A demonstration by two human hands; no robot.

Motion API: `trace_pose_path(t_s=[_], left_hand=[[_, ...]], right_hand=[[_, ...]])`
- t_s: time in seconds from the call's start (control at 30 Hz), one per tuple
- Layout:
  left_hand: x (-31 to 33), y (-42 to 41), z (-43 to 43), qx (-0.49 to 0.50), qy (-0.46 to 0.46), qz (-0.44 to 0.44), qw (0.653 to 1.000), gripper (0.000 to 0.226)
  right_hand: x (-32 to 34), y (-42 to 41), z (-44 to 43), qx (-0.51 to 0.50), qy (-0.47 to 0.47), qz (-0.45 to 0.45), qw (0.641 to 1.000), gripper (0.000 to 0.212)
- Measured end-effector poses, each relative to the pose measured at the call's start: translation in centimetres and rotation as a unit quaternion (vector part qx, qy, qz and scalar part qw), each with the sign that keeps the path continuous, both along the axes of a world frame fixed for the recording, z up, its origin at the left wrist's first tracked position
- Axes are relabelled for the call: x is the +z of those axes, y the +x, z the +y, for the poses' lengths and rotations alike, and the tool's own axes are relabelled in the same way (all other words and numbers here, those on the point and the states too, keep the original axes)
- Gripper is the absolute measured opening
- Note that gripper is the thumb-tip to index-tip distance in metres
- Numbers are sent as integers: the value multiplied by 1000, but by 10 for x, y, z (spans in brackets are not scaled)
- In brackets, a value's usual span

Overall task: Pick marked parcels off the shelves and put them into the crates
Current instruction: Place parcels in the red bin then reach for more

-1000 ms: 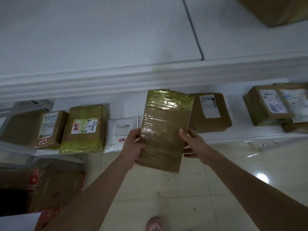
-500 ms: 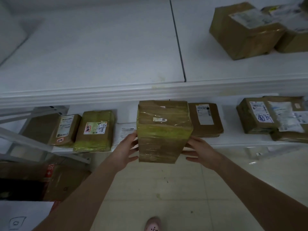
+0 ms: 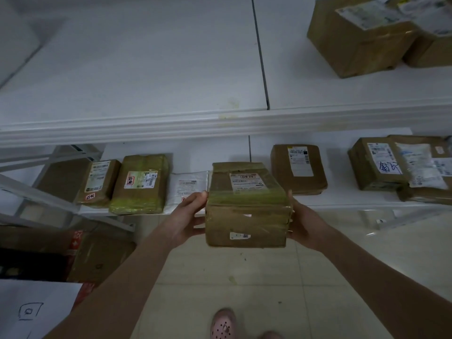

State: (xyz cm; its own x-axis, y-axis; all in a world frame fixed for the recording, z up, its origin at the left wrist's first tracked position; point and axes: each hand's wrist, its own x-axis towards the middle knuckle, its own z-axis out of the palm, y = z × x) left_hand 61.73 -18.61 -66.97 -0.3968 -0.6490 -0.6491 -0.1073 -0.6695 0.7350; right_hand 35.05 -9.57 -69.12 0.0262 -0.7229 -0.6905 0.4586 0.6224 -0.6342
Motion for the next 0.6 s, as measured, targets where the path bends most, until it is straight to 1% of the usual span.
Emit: trace_pose_path(t_s=[0.03, 0.07, 0.13, 0.17, 0.27, 0.33, 0.43, 0.53, 0.6], left_hand=[[0, -2, 1, -6, 3, 2, 1000, 49], [0, -3, 2, -10, 4, 6, 1000, 51], [0, -5, 3, -6, 12, 16, 1000, 42], [-1, -5, 3, 0, 17, 21, 1000, 40], [-6, -5, 2, 11, 21, 31, 999, 46], [-8, -8, 2, 15, 16, 37, 999, 45], [-13, -10, 2, 56, 31, 34, 997, 54], [-23, -8, 10, 101, 64, 11, 993, 58], [-29, -14, 23, 86, 89, 13, 992, 69]], right_hand=[[-2, -2, 0, 11, 10, 7, 1000, 61], [-2, -5, 1, 27, 15, 10, 999, 65], [-4, -8, 2, 54, 29, 10, 998, 67], [-4, -10, 2, 65, 32, 9, 997, 65], [-2, -8, 4, 70, 26, -16, 997, 52], [-4, -5, 5, 42, 14, -16, 999, 48], [-9, 7, 3, -25, 20, -27, 999, 45], [-11, 23, -4, -116, 52, -86, 988, 43], [-11, 35, -9, -170, 62, -108, 978, 43]])
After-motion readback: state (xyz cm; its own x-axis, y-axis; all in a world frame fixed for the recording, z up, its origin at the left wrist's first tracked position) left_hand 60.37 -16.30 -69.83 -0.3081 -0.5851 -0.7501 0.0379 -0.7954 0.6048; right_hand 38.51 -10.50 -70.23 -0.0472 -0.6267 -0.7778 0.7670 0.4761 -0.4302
